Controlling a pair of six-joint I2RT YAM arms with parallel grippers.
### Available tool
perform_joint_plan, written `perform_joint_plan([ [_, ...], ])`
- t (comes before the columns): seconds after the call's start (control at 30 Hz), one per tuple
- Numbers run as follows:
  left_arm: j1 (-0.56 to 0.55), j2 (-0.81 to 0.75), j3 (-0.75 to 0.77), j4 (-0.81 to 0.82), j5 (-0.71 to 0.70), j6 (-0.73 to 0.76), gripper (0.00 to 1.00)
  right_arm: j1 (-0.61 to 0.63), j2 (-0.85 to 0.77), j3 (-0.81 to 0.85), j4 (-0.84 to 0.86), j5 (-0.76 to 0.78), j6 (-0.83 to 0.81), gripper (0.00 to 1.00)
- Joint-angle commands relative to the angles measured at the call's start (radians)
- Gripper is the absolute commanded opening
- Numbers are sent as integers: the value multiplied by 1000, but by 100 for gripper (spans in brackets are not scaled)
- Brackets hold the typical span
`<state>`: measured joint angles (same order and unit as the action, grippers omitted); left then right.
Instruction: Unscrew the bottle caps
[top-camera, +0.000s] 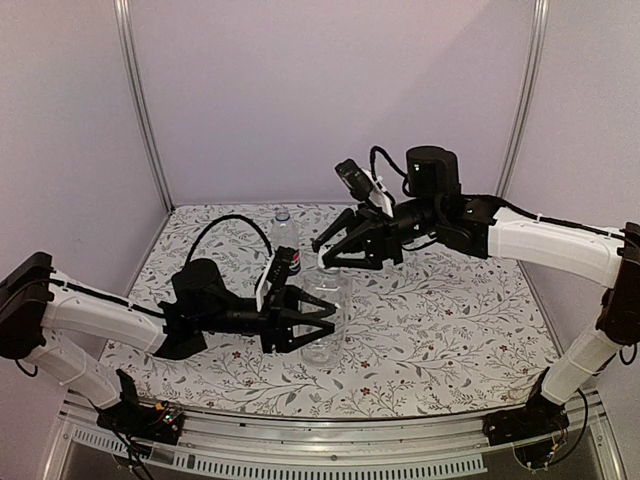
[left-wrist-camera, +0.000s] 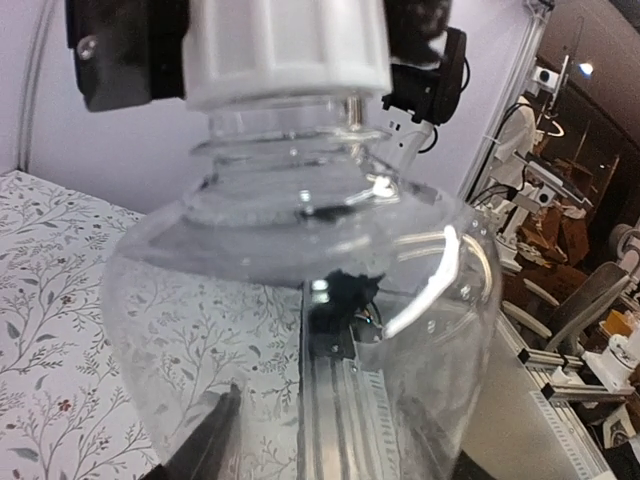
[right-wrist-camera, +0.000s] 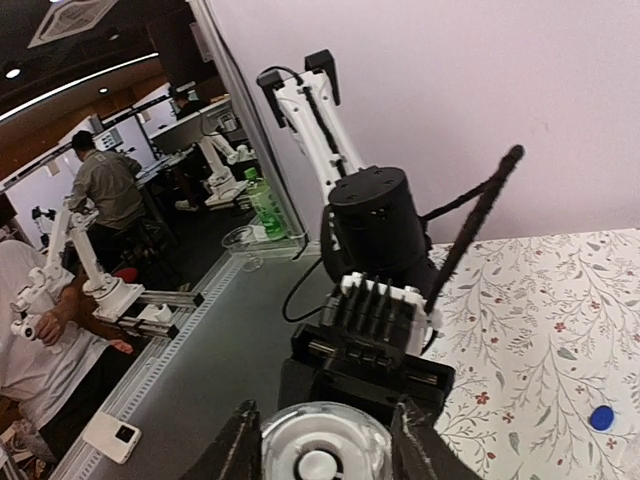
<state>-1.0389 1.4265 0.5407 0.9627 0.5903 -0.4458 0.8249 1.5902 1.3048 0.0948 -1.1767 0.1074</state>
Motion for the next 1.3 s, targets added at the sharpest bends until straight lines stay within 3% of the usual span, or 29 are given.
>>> perform_joint_plan([
  [0.0,-3,-82,62,-128,-227,80,29,-11,-30,27,-130,249,21,58],
  [0.07,-12,-93,87,-226,-346,102,31,-12,-50,29,-146,312,44,73],
  [0.17,-33,-92,123,-328,-480,133,31,-12,-79,38,-153,396,91,86],
  [0.43,-94,-51,200,-435,-725,148,31,-3,-144,45,-145,640,195,95],
  [0.6,-135,-20,251,-483,-823,176,31,20,-139,52,-160,799,230,94],
  [1.0,-170,8,293,-519,-923,199,31,54,-89,55,-183,849,242,82],
  [1.27,-173,7,292,-528,-957,204,31,56,-85,37,-173,814,246,63],
])
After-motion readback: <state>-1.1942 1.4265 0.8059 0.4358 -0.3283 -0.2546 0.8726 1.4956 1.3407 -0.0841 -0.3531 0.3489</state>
